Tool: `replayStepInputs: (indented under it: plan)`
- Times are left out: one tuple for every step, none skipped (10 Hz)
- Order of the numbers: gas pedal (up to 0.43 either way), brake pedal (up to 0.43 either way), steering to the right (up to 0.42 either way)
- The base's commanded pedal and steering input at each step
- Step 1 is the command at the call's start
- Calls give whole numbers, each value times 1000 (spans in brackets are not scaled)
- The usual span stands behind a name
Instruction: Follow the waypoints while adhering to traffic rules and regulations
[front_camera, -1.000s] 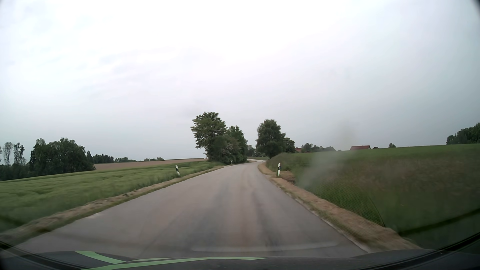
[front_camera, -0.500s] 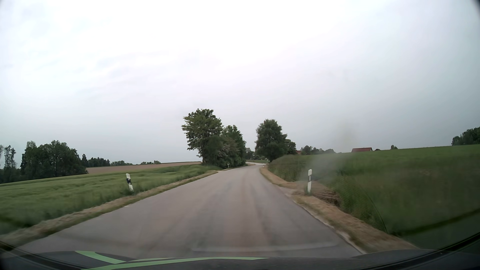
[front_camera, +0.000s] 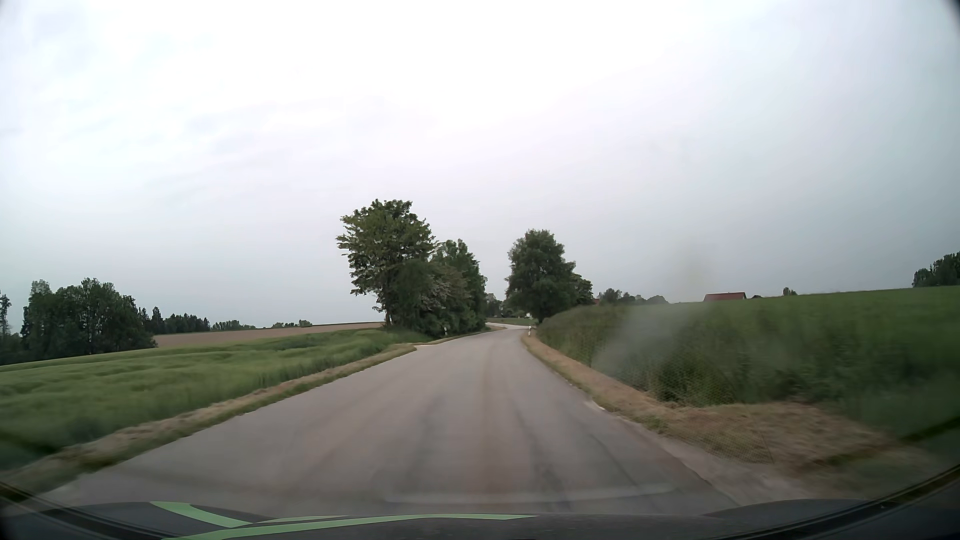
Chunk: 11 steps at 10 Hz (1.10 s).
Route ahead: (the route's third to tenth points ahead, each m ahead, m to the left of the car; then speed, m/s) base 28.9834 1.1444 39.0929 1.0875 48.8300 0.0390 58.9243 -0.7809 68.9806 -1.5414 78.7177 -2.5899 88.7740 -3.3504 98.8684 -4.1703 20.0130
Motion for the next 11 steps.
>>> replayStepInputs:
  plan:
    - [130, 0, 6]
    - [130, 0, 7]
    - [130, 0, 7]
    - [130, 0, 7]
    - [130, 0, 7]
    - [130, 0, 7]
    - [130, 0, 7]
    - [130, 0, 7]
    - [130, 0, 7]
    - [130, 0, 7]
    - [130, 0, 7]
